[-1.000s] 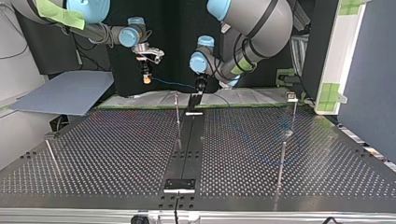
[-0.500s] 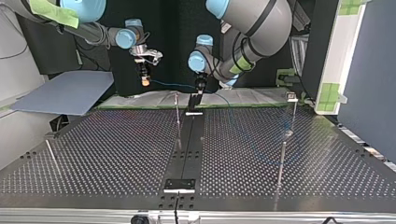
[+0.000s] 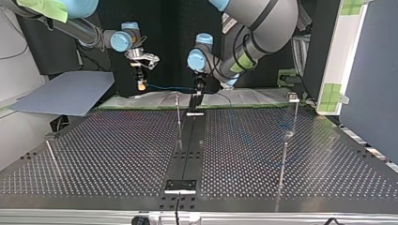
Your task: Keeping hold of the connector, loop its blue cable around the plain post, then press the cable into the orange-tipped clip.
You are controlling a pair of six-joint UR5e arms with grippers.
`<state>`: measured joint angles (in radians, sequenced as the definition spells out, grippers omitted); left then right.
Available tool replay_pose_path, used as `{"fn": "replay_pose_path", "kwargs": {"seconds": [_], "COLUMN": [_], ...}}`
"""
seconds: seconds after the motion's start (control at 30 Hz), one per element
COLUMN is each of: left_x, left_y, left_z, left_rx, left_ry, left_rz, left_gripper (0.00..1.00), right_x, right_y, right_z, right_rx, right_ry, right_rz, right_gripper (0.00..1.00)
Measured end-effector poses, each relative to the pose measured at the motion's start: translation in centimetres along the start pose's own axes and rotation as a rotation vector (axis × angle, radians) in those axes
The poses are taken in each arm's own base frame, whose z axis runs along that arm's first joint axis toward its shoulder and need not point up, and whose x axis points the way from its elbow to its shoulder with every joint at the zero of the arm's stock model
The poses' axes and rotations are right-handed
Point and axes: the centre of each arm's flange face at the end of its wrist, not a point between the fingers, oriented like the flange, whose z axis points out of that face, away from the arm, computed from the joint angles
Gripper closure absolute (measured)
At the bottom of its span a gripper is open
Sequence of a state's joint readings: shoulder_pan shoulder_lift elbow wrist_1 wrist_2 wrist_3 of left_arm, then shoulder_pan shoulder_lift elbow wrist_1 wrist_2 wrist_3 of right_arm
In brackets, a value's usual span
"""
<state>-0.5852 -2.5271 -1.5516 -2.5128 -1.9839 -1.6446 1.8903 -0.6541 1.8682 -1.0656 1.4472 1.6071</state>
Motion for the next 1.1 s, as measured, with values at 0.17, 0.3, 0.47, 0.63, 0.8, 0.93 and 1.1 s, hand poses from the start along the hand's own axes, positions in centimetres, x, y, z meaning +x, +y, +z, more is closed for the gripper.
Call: {"fn": "replay_pose_path", "kwargs": {"seconds": [0.17,0.3,0.47,0.63,0.8,0.93,1.1], "left_x": [-0.6,-0.7,-0.7,-0.7,-0.8,-0.9,-0.9], "left_y": [0.2,0.1,0.0,-0.1,-0.2,-0.2,-0.2], "left_z": [0.2,0.2,0.2,0.2,0.3,0.4,0.4], "left_rx": [0.006,0.011,0.024,0.030,0.038,0.041,0.041], "left_ry": [-0.008,-0.009,-0.011,-0.012,-0.022,-0.028,-0.028], "left_rz": [-0.011,-0.013,-0.014,-0.015,-0.018,-0.019,-0.018], "left_gripper": [1.00,1.00,1.00,1.00,1.00,1.00,1.00], "right_x": [0.1,0.1,0.2,0.2,0.4,0.7,0.9], "right_y": [0.6,1.1,1.5,1.8,2.2,2.3,2.3], "right_z": [0.1,0.1,0.2,0.2,0.5,1.0,1.3], "right_rx": [-0.011,-0.018,-0.026,-0.031,-0.035,-0.034,-0.027], "right_ry": [0.000,0.000,0.002,0.006,0.013,0.018,0.022], "right_rz": [0.007,0.014,0.020,0.032,0.039,0.038,0.038], "right_gripper": [1.00,1.00,1.00,1.00,1.00,1.00,1.00]}}
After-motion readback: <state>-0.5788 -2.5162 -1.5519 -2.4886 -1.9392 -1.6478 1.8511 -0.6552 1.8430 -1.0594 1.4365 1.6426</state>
